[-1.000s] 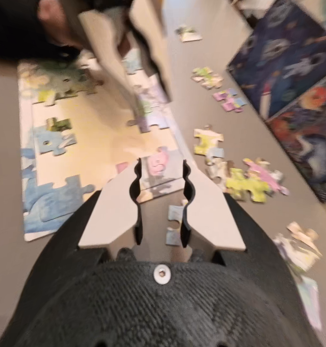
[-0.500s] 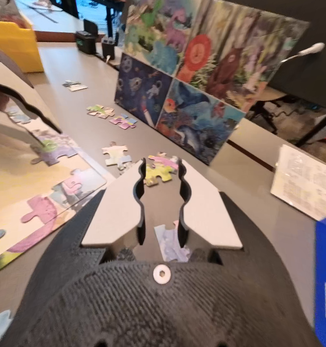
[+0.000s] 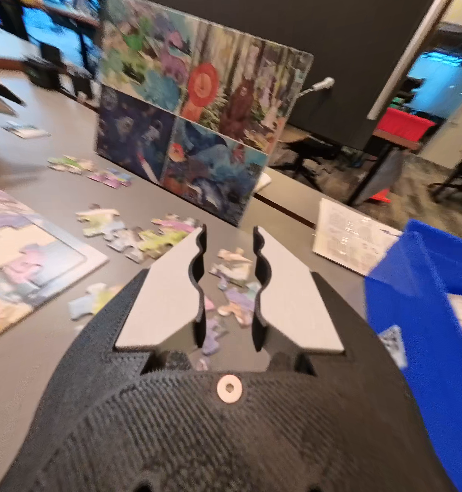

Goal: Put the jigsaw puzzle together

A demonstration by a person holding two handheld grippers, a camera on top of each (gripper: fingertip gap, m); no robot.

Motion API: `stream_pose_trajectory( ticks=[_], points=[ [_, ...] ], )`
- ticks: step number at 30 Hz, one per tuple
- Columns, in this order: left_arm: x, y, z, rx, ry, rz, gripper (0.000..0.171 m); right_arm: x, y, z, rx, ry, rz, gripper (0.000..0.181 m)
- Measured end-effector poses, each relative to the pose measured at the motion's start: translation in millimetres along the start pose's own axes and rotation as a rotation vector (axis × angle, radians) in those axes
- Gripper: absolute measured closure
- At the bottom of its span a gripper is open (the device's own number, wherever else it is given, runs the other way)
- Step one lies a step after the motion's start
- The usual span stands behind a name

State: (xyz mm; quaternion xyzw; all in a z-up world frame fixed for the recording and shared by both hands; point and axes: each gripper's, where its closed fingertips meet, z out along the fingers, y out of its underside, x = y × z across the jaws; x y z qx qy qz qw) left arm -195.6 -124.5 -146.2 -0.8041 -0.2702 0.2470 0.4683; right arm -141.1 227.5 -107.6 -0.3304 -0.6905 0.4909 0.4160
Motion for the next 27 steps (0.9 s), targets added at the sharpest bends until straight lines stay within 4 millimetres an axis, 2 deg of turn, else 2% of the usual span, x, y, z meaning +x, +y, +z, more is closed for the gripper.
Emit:
stream_pose_trajectory(
  ticks=[4, 8, 13, 16, 21, 27],
  points=[
    [-6, 8, 1, 0.015, -0.017, -0.001, 0.147, 25, 17, -14, -0.035, 0.110, -0.045, 0.153],
    [-8, 16, 4, 0.001, -0.010, -0.016, 0.149, 35, 15, -22, 0.014, 0.104, 0.060, 0.153],
    [-11, 13, 1, 0.034, 0.010, -0.060, 0.150, 42, 17, -23, -0.021, 0.143, 0.092, 0.157],
    [-15, 12, -1, 0.052, 0.024, -0.107, 0.148, 41, 21, -21, -0.051, 0.147, 0.107, 0.158],
    [-14, 8, -3, 0.084, 0.062, -0.150, 0.130, 33, 26, -14, -0.086, 0.112, 0.141, 0.158],
    [-19, 10, -2, 0.073, 0.044, -0.180, 0.126, 22, 23, -9, -0.080, 0.075, 0.150, 0.157]
  ],
)
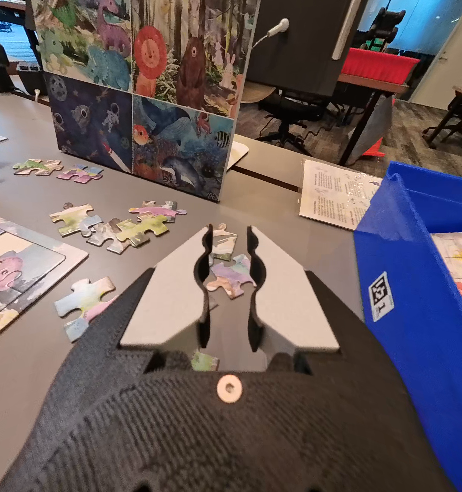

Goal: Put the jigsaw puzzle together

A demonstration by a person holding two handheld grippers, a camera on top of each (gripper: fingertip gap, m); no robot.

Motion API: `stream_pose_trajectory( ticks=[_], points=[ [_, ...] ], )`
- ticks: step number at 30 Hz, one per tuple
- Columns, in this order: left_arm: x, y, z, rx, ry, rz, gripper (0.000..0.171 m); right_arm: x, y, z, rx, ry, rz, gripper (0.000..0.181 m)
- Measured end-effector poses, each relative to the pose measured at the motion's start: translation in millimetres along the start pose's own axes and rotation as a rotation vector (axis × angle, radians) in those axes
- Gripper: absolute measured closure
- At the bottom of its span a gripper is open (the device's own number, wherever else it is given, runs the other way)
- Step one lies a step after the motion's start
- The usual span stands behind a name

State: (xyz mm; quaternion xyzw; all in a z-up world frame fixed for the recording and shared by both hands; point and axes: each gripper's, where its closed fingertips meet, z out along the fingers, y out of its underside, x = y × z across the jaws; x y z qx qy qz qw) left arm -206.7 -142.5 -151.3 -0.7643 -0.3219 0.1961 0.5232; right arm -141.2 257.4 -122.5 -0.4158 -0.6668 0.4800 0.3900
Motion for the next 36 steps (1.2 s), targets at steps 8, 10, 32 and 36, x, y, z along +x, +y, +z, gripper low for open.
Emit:
stream_pose_trajectory(
  ticks=[8, 10, 32, 36],
  points=[
    [0, 3, 3, -0.024, 0.023, -0.021, 0.122, -17, -18, -3, 0.062, -0.074, 0.056, 0.157],
    [2, 5, 4, -0.037, 0.022, -0.007, 0.123, -30, -29, -6, 0.106, -0.136, 0.094, 0.157],
    [1, 5, 4, -0.039, 0.031, -0.029, 0.122, -24, -71, -39, 0.309, -0.031, 0.044, 0.143],
    [-2, 3, 3, -0.026, 0.027, -0.050, 0.121, -26, -75, -42, 0.340, -0.079, 0.101, 0.144]
  ],
)
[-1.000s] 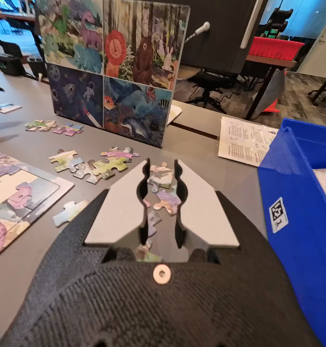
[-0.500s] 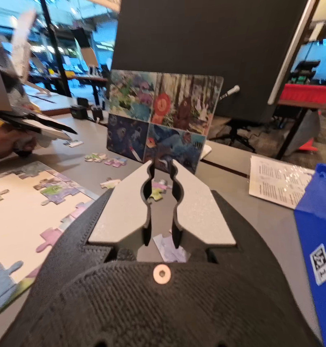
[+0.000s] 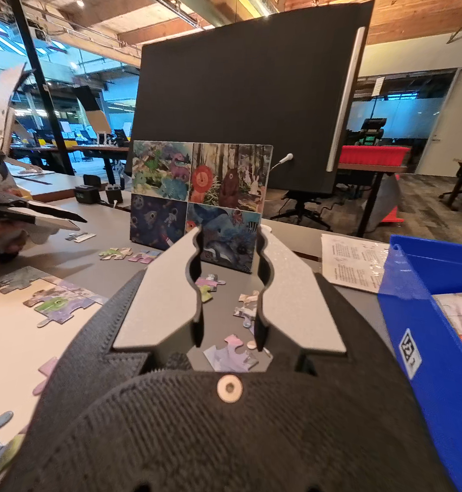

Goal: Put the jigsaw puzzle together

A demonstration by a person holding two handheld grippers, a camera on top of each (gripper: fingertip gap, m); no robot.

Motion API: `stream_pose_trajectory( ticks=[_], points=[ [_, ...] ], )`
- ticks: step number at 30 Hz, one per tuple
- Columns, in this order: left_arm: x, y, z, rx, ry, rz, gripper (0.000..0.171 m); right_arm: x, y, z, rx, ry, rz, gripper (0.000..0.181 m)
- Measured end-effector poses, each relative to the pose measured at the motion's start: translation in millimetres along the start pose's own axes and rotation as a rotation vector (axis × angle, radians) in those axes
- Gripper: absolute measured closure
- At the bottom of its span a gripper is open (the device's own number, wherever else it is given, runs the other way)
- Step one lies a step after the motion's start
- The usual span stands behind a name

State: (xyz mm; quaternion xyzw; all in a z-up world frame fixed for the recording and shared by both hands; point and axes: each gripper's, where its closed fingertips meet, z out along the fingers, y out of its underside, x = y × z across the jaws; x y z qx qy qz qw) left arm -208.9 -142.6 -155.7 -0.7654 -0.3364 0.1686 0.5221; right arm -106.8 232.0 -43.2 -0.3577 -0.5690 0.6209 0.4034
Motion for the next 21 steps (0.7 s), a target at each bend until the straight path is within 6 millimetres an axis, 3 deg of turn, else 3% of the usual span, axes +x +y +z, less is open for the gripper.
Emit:
stream_pose_trajectory(
  ticks=[4, 7, 13, 15, 18, 21],
  points=[
    [0, 2, 1, -0.013, -0.005, 0.003, 0.121, -6, 8, 3, -0.029, -0.056, 0.026, 0.145],
    [0, 3, 3, -0.028, -0.010, 0.006, 0.120, -32, 22, 9, -0.101, -0.225, 0.047, 0.137],
    [1, 5, 4, -0.040, -0.013, 0.017, 0.120, -79, 92, 7, -0.470, -0.481, 0.016, 0.122],
    [1, 5, 5, -0.045, -0.015, 0.023, 0.120, -94, 114, -1, -0.566, -0.555, -0.033, 0.103],
    [1, 6, 6, -0.054, -0.018, 0.032, 0.120, -98, 141, -10, -0.691, -0.578, -0.083, 0.102],
    [2, 8, 7, -0.065, -0.023, 0.048, 0.120, -88, 148, -13, -0.730, -0.546, -0.083, 0.108]
  ],
)
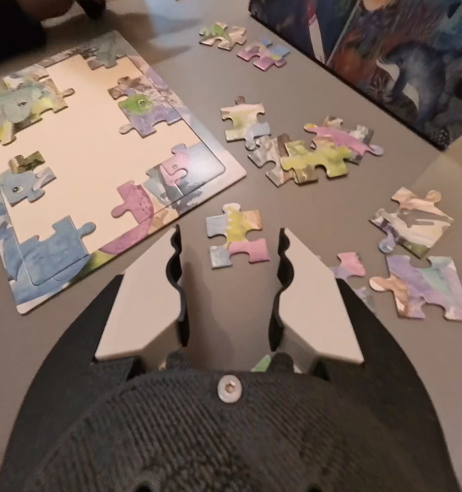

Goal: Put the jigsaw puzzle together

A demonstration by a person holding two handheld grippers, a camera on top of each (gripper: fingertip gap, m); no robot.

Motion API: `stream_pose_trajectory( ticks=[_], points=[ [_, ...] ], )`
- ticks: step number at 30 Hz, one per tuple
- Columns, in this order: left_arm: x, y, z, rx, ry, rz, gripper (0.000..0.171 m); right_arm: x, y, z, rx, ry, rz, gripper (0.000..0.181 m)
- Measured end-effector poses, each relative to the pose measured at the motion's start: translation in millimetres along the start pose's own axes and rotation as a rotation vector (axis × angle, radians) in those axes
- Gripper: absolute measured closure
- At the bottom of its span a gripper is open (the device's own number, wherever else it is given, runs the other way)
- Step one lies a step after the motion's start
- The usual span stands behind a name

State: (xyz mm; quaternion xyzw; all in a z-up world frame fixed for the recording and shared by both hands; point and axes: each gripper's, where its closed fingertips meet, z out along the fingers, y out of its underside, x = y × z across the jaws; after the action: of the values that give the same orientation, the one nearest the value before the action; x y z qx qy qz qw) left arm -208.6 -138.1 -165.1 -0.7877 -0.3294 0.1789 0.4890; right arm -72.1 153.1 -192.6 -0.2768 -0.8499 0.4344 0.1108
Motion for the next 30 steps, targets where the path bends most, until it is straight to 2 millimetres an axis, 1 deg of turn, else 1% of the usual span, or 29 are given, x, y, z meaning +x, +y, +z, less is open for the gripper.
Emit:
stream_pose_trajectory(
  ticks=[2, 4, 6, 7, 8, 10, 11, 12, 16, 18, 21, 26, 30],
  points=[
    [1, 1, 1, -0.010, -0.005, 0.013, 0.120, 14, 11, -3, -0.044, 0.071, 0.013, 0.113],
    [1, 3, 2, -0.022, -0.012, 0.026, 0.120, 33, 22, -10, -0.091, 0.174, 0.014, 0.117],
    [2, 3, 3, -0.029, -0.017, 0.033, 0.120, 50, 23, -19, -0.085, 0.267, 0.022, 0.124],
    [1, 3, 3, -0.031, -0.017, 0.034, 0.120, 53, 20, -22, -0.064, 0.281, 0.026, 0.125],
    [1, 4, 3, -0.031, -0.017, 0.034, 0.120, 49, 14, -23, -0.031, 0.252, 0.028, 0.123],
    [1, 4, 3, -0.031, -0.017, 0.032, 0.120, 30, 1, -21, 0.049, 0.142, 0.034, 0.118],
    [1, 3, 3, -0.030, -0.017, 0.032, 0.120, 23, -3, -19, 0.065, 0.103, 0.036, 0.116],
    [1, 3, 3, -0.030, -0.017, 0.032, 0.120, 19, -3, -15, 0.057, 0.085, 0.032, 0.114],
    [2, 4, 4, -0.038, -0.021, 0.040, 0.120, 19, 15, 0, -0.064, 0.115, -0.016, 0.112],
    [2, 5, 4, -0.040, -0.024, 0.043, 0.120, 17, 16, 3, -0.073, 0.108, -0.015, 0.112],
    [1, 4, 4, -0.038, -0.021, 0.036, 0.120, 23, 18, 0, -0.080, 0.139, -0.010, 0.112],
    [0, 3, 3, -0.029, -0.015, 0.018, 0.120, 48, 24, -15, -0.093, 0.264, 0.024, 0.117],
    [0, 4, 3, -0.031, -0.016, 0.019, 0.120, 52, 19, -19, -0.058, 0.280, 0.034, 0.118]
  ],
)
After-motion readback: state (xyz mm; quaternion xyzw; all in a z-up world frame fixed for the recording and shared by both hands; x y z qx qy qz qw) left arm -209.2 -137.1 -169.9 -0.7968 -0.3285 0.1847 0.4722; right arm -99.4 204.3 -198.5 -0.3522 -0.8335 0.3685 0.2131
